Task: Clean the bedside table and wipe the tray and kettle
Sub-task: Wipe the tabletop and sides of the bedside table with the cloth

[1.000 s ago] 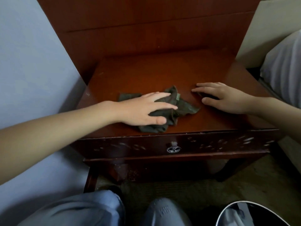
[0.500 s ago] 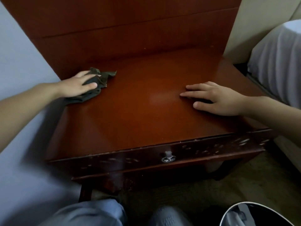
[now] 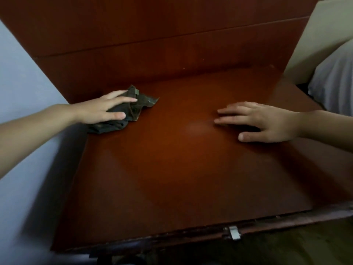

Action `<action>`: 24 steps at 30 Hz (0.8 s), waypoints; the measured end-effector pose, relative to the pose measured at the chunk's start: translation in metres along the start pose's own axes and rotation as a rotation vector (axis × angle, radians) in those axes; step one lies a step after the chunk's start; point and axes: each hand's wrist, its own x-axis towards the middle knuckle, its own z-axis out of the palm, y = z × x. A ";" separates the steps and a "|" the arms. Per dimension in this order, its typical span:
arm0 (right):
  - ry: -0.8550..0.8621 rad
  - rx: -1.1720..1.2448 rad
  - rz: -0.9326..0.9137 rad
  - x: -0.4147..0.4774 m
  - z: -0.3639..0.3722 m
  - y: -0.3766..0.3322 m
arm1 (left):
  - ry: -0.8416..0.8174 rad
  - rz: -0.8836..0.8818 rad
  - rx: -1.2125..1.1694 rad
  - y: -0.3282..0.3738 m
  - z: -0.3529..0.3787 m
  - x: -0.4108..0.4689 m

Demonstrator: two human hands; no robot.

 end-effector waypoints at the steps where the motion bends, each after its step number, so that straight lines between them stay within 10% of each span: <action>1: -0.011 -0.001 -0.002 0.004 -0.002 0.004 | -0.029 0.039 -0.024 0.002 0.000 0.001; 5: 0.014 0.095 -0.019 0.007 -0.004 0.016 | -0.111 0.047 0.052 0.039 0.000 0.012; 13: 0.113 0.064 0.012 0.010 -0.005 0.040 | -0.311 0.657 0.194 0.135 0.049 0.019; 24: 0.127 -0.003 0.087 0.000 0.002 0.049 | -0.067 0.003 0.124 0.091 0.002 0.118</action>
